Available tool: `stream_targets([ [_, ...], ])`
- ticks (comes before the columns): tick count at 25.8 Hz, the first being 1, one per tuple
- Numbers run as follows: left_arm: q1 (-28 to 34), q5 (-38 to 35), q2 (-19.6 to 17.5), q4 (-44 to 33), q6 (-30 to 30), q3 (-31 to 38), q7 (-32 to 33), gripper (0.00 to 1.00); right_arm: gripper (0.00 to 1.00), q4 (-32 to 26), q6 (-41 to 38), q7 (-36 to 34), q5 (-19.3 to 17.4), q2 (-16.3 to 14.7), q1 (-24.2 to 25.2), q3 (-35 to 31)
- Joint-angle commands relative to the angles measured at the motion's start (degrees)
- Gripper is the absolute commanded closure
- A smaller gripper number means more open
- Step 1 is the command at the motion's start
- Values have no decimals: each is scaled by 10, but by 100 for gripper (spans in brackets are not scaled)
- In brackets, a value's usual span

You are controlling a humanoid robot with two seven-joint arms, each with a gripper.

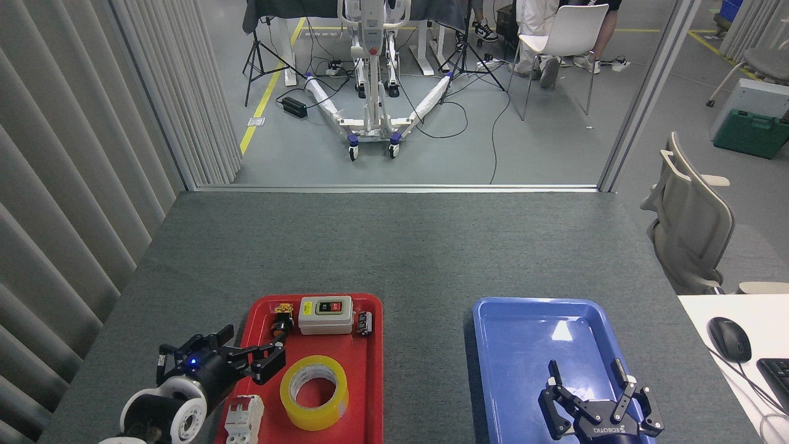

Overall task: Place and move tape with both arms
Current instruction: 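Reach the left gripper down to the yellow tape roll and grasp it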

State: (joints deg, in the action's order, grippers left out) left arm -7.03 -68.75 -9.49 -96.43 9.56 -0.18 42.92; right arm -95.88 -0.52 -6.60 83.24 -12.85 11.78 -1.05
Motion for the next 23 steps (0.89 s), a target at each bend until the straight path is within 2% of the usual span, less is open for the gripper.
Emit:
stream_targets([
  [1, -36, 1, -2, -2, -4, -15, 159, 0, 0, -1, 3, -2, 0, 1, 0, 0],
  [5, -62, -2, -4, 4, -5, -40, 227, 0, 0, -1, 0, -2, -1, 3, 0, 0],
  [8, -71, -5, -8, 15, -5, -64, 307, 0, 0, -1, -4, -1, -1, 2, 1, 1],
  [12, -116, -5, -11, 51, -2, -99, 389, 0, 0, -1, -9, 0, -1, 2, 1, 0],
  [21, -215, -5, -4, 202, -5, -133, 401, 1, 0, -1, -15, -1, -1, 1, 5, 0],
  [23, -221, -5, -4, 211, -6, -148, 402, 1, 0, -2, -11, -1, -1, 0, 7, -4],
])
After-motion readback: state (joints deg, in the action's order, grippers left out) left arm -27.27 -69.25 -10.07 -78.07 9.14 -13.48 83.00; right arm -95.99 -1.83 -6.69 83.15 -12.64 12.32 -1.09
